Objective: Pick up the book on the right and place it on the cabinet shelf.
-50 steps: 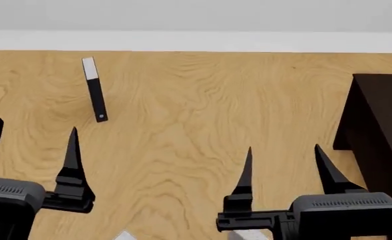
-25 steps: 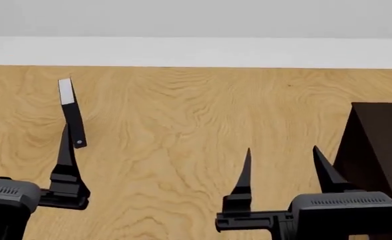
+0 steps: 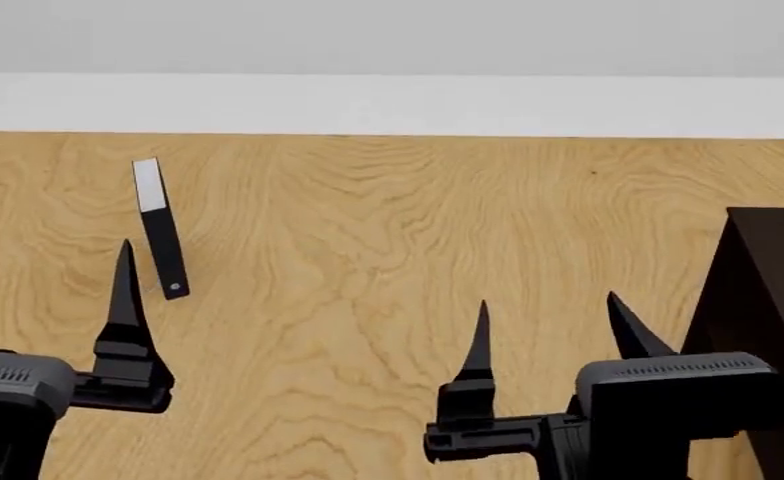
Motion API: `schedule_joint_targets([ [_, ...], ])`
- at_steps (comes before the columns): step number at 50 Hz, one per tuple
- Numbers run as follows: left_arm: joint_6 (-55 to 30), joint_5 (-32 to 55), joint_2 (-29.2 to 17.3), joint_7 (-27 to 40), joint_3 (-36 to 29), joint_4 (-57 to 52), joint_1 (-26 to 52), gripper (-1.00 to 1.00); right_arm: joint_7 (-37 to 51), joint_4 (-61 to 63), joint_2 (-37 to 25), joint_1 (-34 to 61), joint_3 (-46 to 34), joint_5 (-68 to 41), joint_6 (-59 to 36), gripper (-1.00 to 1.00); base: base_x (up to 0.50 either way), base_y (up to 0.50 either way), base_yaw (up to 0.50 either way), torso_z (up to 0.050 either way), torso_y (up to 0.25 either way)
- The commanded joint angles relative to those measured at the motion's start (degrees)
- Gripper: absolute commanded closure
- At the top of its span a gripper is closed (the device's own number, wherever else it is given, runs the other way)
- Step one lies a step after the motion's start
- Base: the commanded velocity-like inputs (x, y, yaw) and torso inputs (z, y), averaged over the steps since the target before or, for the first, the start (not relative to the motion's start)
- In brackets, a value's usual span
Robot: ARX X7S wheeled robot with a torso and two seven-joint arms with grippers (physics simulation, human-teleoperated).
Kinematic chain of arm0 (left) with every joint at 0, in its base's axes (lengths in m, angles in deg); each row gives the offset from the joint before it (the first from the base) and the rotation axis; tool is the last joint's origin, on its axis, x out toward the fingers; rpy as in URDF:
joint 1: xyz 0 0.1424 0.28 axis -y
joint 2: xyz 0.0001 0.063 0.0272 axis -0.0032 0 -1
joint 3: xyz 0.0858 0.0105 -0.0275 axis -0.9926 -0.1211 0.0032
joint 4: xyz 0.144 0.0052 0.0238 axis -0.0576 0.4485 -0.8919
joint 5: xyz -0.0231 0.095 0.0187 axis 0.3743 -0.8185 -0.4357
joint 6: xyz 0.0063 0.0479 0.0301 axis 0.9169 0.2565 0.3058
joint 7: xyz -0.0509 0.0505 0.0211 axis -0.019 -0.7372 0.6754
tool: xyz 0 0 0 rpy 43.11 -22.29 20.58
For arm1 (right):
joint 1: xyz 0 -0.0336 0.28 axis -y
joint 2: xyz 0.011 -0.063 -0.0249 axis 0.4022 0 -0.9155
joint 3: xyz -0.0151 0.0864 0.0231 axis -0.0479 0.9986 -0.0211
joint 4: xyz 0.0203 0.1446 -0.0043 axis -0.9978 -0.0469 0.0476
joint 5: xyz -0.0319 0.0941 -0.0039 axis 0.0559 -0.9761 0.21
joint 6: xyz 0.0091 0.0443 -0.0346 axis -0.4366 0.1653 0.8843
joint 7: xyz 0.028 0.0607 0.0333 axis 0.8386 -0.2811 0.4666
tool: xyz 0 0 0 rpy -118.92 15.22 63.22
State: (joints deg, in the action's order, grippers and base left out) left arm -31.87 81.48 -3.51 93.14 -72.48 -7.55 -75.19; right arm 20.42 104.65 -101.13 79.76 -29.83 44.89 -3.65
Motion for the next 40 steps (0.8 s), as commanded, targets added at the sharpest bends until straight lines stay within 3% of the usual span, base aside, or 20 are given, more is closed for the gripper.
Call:
schedule_joint_targets([
  [1,-0.38,0.45,-0.52,0.34,-0.13,-0.03,0.33,-1.0,1.34,11.54,-5.19,7.79,1.57,-8.88,-25.85,-1.0,0.0,0.0,0.0,0.0,0.0],
  [14,-1.69,2.79,-1.15,0.49,1.35,-2.07,0.65,-1.0,1.05,13.29,-6.19,26.28,10.45,-28.72,-61.43,-1.0,0.0,0.0,0.0,0.0,0.0],
  [17,-0.77,2.84,-1.2,0.51,1.39,-1.05,0.79,-1.0,14.39,7.22,-11.21,29.99,8.78,-47.33,-61.45,-1.0,0.0,0.0,0.0,0.0,0.0],
  [21,-1.28,3.23,-1.37,0.77,1.72,-1.53,0.87,-1.0,26.3,2.08,-15.16,33.44,4.17,-62.29,-61.25,-1.0,0.0,0.0,0.0,0.0,0.0],
  [31,-1.79,3.91,-1.89,1.22,2.27,-2.36,0.93,-1.0,43.43,-4.65,-22.31,39.38,-5.22,-86.43,-59.33,-1.0,0.0,0.0,0.0,0.0,0.0],
  [40,-1.86,4.37,-2.57,0.95,2.06,-2.81,0.82,-1.0,51.01,-7.43,-26.22,42.42,-13.42,-96.66,-55.98,-1.0,0.0,0.0,0.0,0.0,0.0],
])
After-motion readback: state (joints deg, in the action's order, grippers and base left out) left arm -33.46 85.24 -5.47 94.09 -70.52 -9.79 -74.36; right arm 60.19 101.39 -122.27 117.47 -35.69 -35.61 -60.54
